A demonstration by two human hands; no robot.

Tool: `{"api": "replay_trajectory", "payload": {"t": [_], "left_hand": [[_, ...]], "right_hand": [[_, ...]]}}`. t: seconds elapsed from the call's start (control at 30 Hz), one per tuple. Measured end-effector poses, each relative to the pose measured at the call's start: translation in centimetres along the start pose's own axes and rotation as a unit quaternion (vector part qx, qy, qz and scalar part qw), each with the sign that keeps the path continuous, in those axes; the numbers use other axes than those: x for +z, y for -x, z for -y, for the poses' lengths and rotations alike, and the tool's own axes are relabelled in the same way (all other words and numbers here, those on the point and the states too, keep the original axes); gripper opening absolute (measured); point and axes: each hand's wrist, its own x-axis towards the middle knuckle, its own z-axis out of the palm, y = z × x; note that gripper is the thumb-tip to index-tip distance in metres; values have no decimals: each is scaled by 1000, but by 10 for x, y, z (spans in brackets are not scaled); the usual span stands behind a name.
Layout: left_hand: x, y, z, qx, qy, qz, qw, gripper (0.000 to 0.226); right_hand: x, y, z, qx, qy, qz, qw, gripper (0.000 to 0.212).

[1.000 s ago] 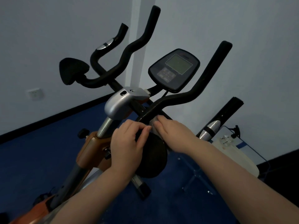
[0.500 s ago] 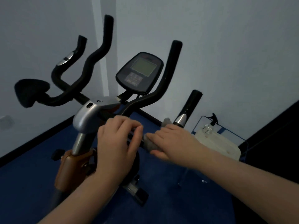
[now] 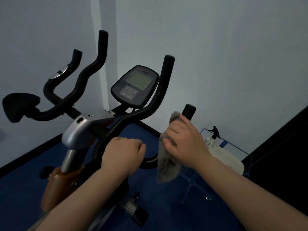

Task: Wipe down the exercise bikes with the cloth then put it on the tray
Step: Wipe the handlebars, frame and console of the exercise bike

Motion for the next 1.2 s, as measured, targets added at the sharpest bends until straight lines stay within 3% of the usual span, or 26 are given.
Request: {"api": "replay_trajectory", "payload": {"t": [0.07,0.1,0.13,0.23,0.3,0.43,0.5,0.6,0.73,0.83,0.97,1.07,1.2], "left_hand": [[0,1,-1,-5,1,-8,1000,44],[0,2,-1,-8,4,-15,1000,43],[-1,2,-2,-11,4,-22,1000,43],[-1,3,-1,-6,9,-26,1000,43],[-2,3,-1,-14,20,-30,999,42],[-1,3,-2,-36,27,-41,998,41],[-1,2,-3,-29,27,-50,998,41],[-2,1,-3,-19,24,-42,999,43],[-2,1,-3,-28,31,-39,998,46],[-1,1,-3,-22,23,-43,999,46],[-1,0,-3,-27,24,-40,999,45],[-1,2,-2,-40,36,-45,997,44],[0,3,-1,-36,42,-53,997,44]], "right_hand": [[11,4,22,115,-60,-62,990,22],[22,11,38,132,-67,-82,986,20],[31,19,48,103,-65,-87,989,19],[23,20,21,-116,-25,10,993,18],[1,1,-19,-149,9,22,989,20],[2,8,-8,10,-34,0,999,29],[5,19,2,-4,-71,23,997,32],[-21,8,-24,-54,-27,93,994,37],[-10,7,8,58,-79,23,995,32],[18,27,28,5,-82,-4,997,25],[5,-2,-17,-108,43,-37,992,28],[-11,-32,-48,-198,137,-46,969,30],[-15,-50,-73,-198,156,-76,965,30]]}}
